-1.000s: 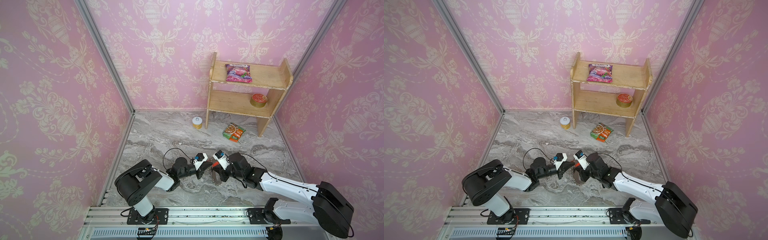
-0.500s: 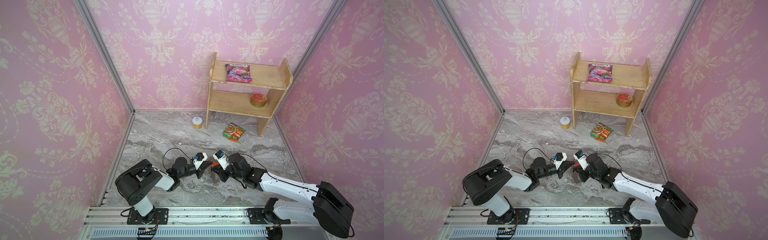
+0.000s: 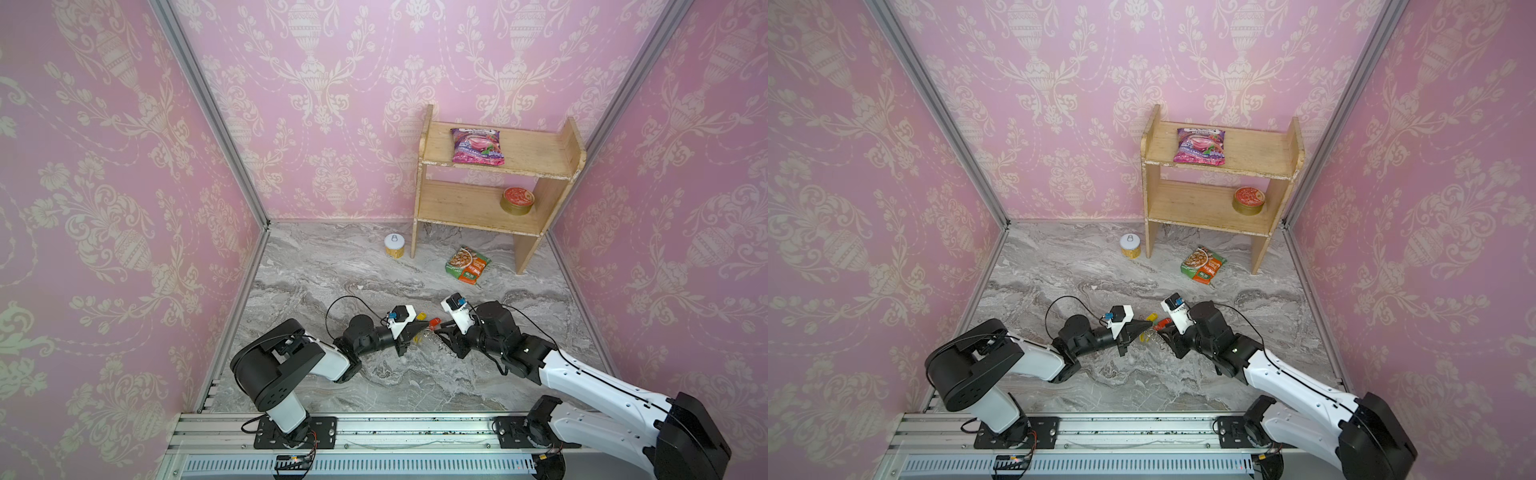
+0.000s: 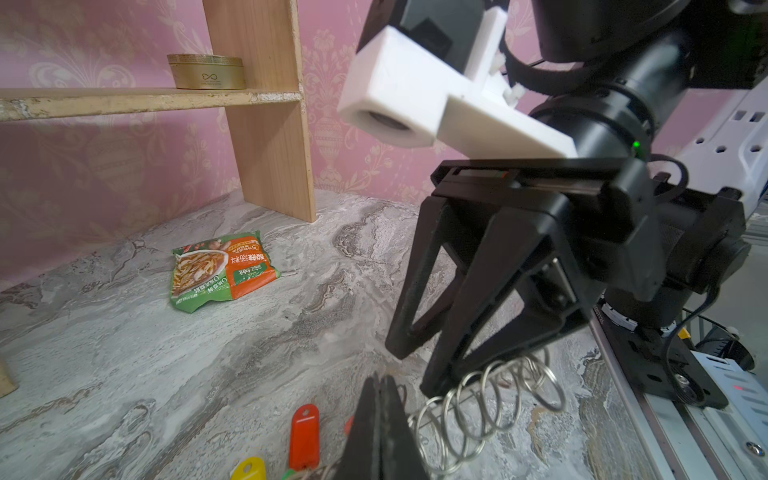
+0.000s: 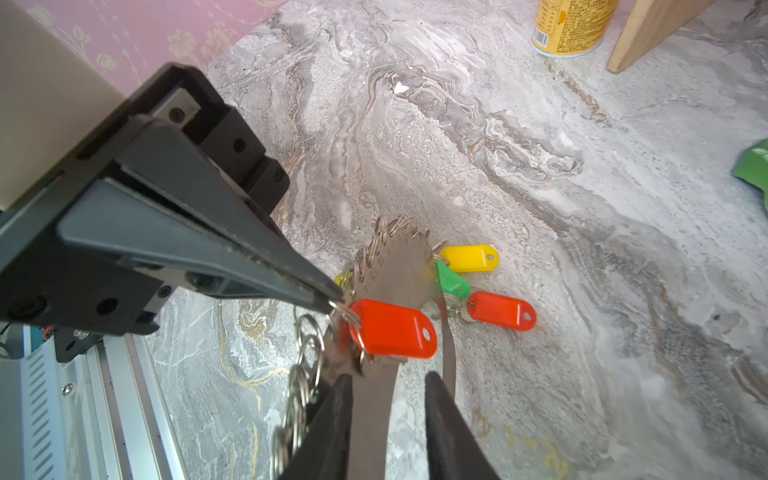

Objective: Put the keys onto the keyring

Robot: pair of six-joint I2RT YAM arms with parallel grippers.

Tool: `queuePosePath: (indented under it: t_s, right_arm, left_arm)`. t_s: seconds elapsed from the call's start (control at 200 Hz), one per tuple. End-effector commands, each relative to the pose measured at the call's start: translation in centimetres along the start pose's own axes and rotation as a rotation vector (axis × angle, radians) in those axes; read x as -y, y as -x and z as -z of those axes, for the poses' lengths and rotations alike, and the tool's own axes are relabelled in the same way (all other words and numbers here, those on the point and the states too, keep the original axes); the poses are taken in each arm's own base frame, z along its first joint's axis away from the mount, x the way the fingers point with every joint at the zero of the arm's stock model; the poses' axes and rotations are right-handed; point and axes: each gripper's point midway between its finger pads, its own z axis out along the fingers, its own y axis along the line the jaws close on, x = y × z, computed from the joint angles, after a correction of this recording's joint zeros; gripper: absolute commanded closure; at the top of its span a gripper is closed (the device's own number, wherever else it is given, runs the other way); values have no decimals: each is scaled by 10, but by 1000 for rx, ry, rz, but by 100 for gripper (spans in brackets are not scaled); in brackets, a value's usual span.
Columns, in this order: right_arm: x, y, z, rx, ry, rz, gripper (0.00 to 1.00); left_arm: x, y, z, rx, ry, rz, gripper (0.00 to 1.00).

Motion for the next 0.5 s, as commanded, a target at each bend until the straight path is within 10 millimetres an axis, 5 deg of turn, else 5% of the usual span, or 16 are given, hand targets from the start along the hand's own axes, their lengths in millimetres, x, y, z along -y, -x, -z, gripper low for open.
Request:
queuePosePath:
  t_s: [0.0,0.495]
  right_arm:
    - [-7,4,-3,12,52,41,72]
    - [-6,13,-10,37,48,109,74]
  left_arm:
    - [4,24,-6,80,-35,-61,100]
    - [6,23,-5,77,-42,-55,100]
